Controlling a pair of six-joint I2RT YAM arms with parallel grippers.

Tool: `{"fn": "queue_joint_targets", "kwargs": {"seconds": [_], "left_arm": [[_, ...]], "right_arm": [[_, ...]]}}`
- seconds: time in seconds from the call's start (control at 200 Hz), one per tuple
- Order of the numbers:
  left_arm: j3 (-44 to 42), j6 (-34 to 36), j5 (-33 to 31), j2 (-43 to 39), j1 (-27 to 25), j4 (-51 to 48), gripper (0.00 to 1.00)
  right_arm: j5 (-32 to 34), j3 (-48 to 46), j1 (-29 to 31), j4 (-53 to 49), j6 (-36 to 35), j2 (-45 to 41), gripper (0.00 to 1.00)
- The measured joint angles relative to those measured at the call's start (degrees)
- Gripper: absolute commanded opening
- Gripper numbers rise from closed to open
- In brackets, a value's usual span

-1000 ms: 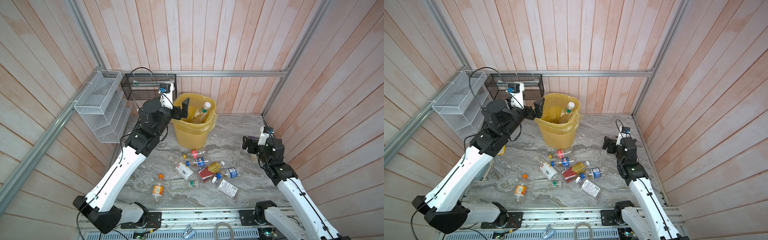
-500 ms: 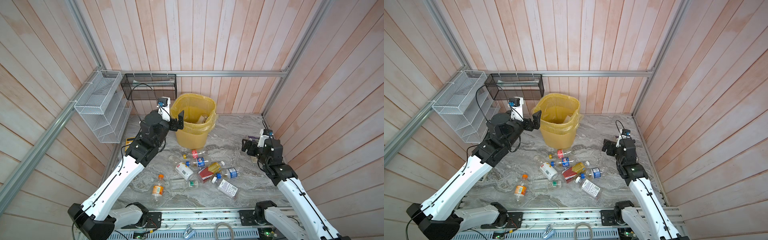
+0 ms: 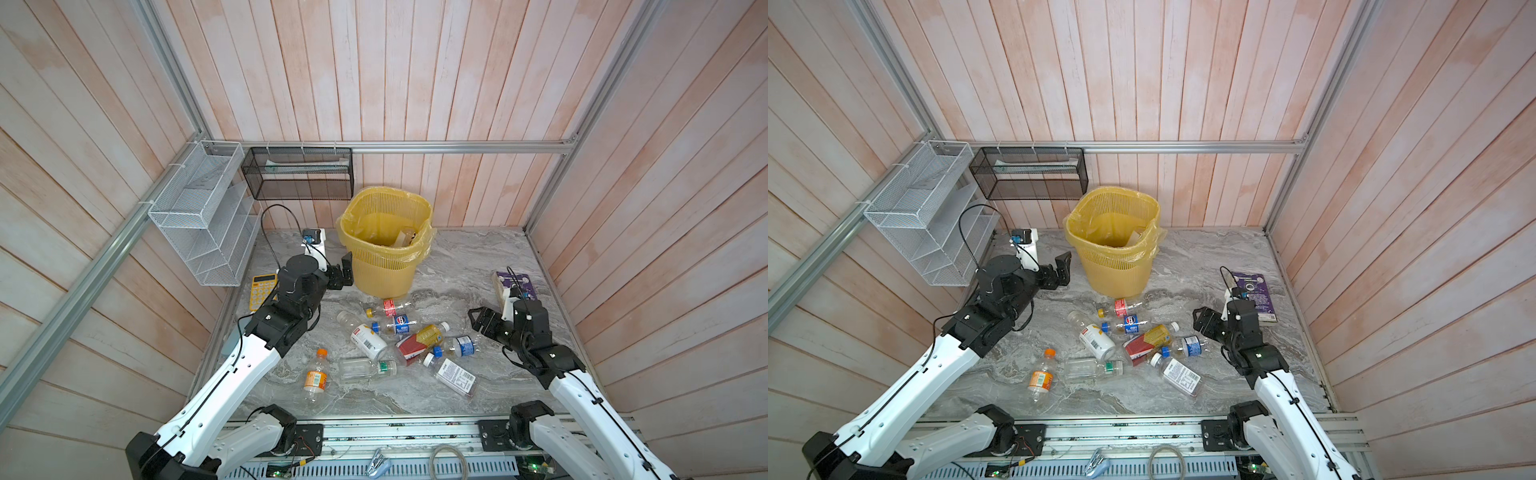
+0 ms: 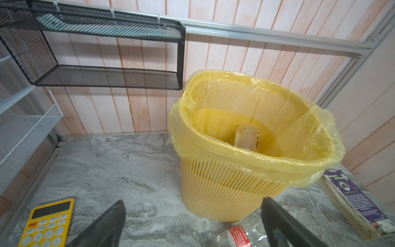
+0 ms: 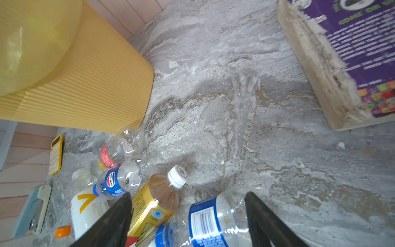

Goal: Throw the plastic bottles in the bin
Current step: 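Lift the green-label bottle with the left gripper and drop it into the bin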

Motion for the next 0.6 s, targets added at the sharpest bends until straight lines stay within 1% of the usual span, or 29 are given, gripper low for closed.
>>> {"fn": "queue_joint_targets", "kwargs": {"seconds": [0.125,0.265,0.425,0.6], "left_arm": [[-1.38,-1.77,1.46,-0.11,2.84,-0.74,1.00],[-1.55,-2.38,3.02,-0.85,3.17,-1.25,1.00],[-1.55,-2.40,3.85,-2.01,3.37,-1.75,1.00],[-1.70,-2.62,3.85,-3.06,3.52,-2.73,1.00]], "right_arm": [[0.02,-1.05,5.51,-1.07,0.98,-1.33,0.83],[0.26,-2.54,11.98,-3.15,2.40,-3.19,0.83],[0.17,-5.01,15.69,-3.56,3.89,-4.72,0.84],[0.37,-6.80,21.07,-3.13,4.96,-2.21,0.89]]}}
